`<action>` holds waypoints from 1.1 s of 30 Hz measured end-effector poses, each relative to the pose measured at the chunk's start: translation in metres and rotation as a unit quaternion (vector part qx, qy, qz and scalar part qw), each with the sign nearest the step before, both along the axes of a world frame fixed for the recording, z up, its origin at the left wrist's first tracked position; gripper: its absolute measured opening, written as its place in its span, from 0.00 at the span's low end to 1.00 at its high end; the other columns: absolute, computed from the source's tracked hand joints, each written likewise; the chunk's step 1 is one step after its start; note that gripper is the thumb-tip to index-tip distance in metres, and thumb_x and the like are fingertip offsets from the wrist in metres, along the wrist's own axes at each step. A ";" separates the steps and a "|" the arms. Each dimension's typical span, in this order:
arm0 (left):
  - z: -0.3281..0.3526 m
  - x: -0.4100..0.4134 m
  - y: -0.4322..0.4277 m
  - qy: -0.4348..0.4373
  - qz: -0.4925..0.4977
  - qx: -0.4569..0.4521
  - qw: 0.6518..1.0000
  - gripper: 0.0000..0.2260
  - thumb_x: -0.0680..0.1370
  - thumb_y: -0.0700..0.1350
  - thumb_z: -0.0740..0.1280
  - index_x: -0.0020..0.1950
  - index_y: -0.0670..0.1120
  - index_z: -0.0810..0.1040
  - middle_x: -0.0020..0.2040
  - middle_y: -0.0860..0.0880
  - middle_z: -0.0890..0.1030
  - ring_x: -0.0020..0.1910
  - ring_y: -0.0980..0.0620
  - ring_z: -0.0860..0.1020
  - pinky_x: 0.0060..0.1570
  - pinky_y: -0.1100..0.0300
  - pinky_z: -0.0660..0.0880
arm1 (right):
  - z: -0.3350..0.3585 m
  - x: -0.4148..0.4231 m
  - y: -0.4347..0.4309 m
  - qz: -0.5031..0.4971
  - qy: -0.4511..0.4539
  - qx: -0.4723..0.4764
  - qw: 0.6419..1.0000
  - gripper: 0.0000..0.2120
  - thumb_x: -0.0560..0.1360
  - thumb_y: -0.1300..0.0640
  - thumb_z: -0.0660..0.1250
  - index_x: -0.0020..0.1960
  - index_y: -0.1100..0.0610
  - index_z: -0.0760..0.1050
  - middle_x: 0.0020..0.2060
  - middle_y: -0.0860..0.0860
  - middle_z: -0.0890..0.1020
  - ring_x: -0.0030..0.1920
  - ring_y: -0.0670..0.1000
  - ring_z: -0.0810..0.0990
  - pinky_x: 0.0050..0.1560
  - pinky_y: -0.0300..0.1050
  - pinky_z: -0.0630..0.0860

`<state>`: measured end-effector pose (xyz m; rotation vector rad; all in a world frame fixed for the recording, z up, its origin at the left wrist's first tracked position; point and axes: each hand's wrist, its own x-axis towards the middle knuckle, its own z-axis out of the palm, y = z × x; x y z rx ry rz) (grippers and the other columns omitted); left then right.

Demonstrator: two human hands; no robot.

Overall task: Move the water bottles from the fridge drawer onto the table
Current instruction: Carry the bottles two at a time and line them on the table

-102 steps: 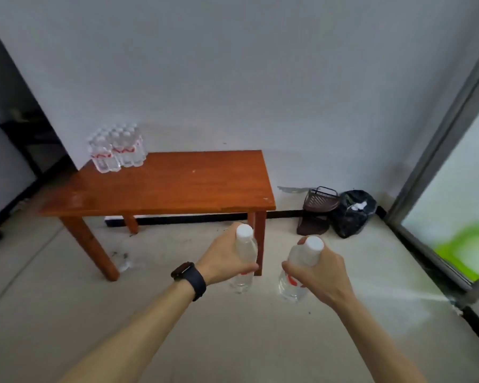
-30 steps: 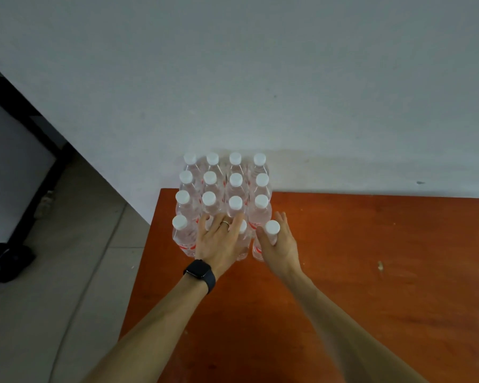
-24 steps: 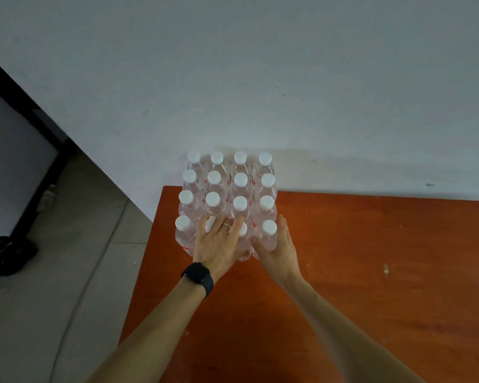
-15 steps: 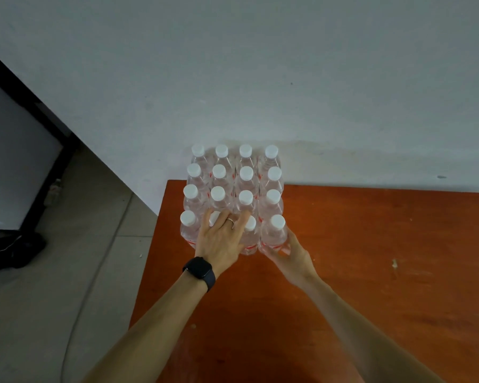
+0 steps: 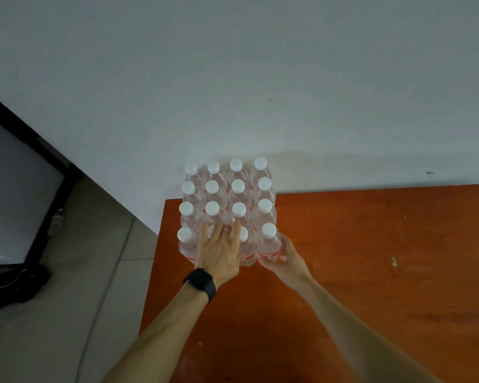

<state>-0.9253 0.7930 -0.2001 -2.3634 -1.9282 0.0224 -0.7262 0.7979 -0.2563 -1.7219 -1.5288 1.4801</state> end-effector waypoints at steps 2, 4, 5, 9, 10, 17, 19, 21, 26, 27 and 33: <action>0.002 0.001 0.000 0.010 -0.002 -0.005 1.000 0.38 0.65 0.55 0.80 0.67 0.46 0.65 0.50 0.48 0.85 0.57 0.46 0.79 0.61 0.40 0.71 | 0.000 -0.005 -0.002 -0.008 -0.007 0.019 1.000 0.43 0.70 0.44 0.77 0.75 0.32 0.54 0.61 0.29 0.71 0.57 0.34 0.74 0.52 0.32 0.67; 0.004 0.003 0.000 0.011 0.004 -0.014 1.000 0.39 0.64 0.54 0.80 0.68 0.46 0.66 0.50 0.48 0.85 0.57 0.46 0.80 0.60 0.41 0.72 | -0.001 -0.009 -0.004 -0.009 -0.005 0.032 0.999 0.42 0.70 0.48 0.77 0.68 0.23 0.53 0.56 0.24 0.72 0.52 0.27 0.73 0.46 0.25 0.68; 0.005 0.004 0.000 0.012 0.007 -0.018 1.000 0.39 0.64 0.54 0.80 0.70 0.46 0.66 0.51 0.48 0.85 0.58 0.47 0.79 0.61 0.41 0.71 | -0.002 -0.009 -0.003 -0.007 -0.004 0.029 1.000 0.42 0.71 0.50 0.77 0.65 0.21 0.53 0.54 0.23 0.72 0.50 0.26 0.73 0.40 0.24 0.69; 0.010 0.005 0.003 0.018 0.003 -0.062 0.998 0.43 0.70 0.59 0.76 0.78 0.51 0.58 0.61 0.48 0.81 0.66 0.46 0.76 0.67 0.40 0.66 | 0.001 -0.001 -0.001 0.024 -0.016 -0.011 1.000 0.45 0.71 0.59 0.76 0.71 0.27 0.54 0.54 0.28 0.74 0.45 0.22 0.74 0.32 0.22 0.70; 0.013 0.006 0.003 0.023 0.002 -0.071 0.997 0.43 0.71 0.60 0.74 0.79 0.51 0.56 0.65 0.48 0.79 0.68 0.46 0.74 0.69 0.41 0.65 | 0.004 0.002 -0.002 0.032 -0.017 -0.019 0.999 0.46 0.71 0.60 0.76 0.76 0.32 0.53 0.58 0.31 0.75 0.46 0.25 0.76 0.34 0.23 0.71; 0.044 0.024 0.004 0.012 -0.036 -0.017 0.999 0.23 0.81 0.58 0.61 0.73 0.50 0.66 0.71 0.48 0.73 0.71 0.47 0.69 0.71 0.44 0.64 | 0.030 0.044 -0.028 0.030 -0.057 -0.009 0.998 0.37 0.78 0.54 0.70 0.81 0.45 0.55 0.77 0.48 0.66 0.25 0.40 0.76 0.28 0.34 0.73; 0.053 0.039 0.004 0.002 -0.066 -0.006 0.998 0.19 0.80 0.56 0.61 0.69 0.51 0.70 0.68 0.48 0.75 0.69 0.48 0.70 0.69 0.46 0.66 | 0.047 0.065 -0.046 0.025 -0.089 0.044 0.995 0.31 0.79 0.50 0.68 0.79 0.43 0.60 0.75 0.44 0.68 0.44 0.42 0.83 0.44 0.41 0.81; 0.059 0.058 0.004 -0.012 -0.096 -0.006 0.995 0.17 0.81 0.55 0.59 0.68 0.52 0.72 0.67 0.50 0.76 0.67 0.49 0.70 0.69 0.48 0.65 | 0.062 0.089 -0.063 0.024 -0.148 0.104 0.983 0.26 0.80 0.44 0.65 0.76 0.42 0.65 0.74 0.40 0.70 0.73 0.47 0.70 0.71 0.47 0.67; 0.066 0.131 0.000 -0.061 -0.156 -0.046 0.985 0.18 0.81 0.54 0.60 0.72 0.54 0.71 0.73 0.50 0.71 0.74 0.49 0.65 0.74 0.47 0.60 | 0.107 0.156 -0.112 -0.020 -0.252 0.167 0.953 0.20 0.81 0.44 0.64 0.72 0.42 0.72 0.72 0.42 0.72 0.79 0.49 0.58 0.78 0.50 0.58; 0.068 0.149 -0.002 -0.062 -0.174 -0.052 0.981 0.19 0.81 0.54 0.60 0.72 0.55 0.71 0.73 0.50 0.71 0.74 0.49 0.64 0.74 0.47 0.59 | 0.116 0.170 -0.123 -0.036 -0.273 0.174 0.945 0.19 0.81 0.45 0.64 0.72 0.42 0.72 0.73 0.43 0.72 0.79 0.49 0.57 0.78 0.51 0.58; 0.084 0.288 -0.047 -0.072 -0.287 -0.089 0.951 0.22 0.81 0.55 0.60 0.75 0.56 0.67 0.77 0.47 0.66 0.78 0.47 0.57 0.76 0.46 0.55 | 0.166 0.269 -0.218 -0.149 -0.389 0.176 0.892 0.19 0.81 0.42 0.61 0.72 0.40 0.72 0.74 0.44 0.71 0.81 0.52 0.52 0.79 0.55 0.57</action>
